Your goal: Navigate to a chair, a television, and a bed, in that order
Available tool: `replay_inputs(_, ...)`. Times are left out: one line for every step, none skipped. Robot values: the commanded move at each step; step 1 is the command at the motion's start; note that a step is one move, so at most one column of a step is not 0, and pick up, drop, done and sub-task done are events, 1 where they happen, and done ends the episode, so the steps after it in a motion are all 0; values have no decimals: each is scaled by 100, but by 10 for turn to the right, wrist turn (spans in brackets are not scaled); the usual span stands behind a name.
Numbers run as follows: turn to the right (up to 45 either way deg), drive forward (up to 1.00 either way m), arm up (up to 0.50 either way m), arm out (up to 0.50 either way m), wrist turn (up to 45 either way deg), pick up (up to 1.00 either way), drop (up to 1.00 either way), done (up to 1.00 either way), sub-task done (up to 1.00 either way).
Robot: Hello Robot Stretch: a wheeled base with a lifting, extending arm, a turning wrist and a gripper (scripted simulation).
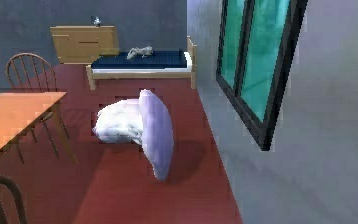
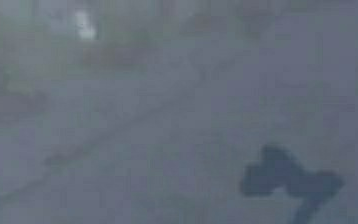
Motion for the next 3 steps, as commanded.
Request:
replay_inputs(0, 75, 0, 0, 0, 0, 0, 0, 0)
replay_inputs(-240, 0, 0, 0, 0, 0, 0, 0, 0)
replay_inputs(0, 100, 0, 0, 0, 0, 0, 0, 0)
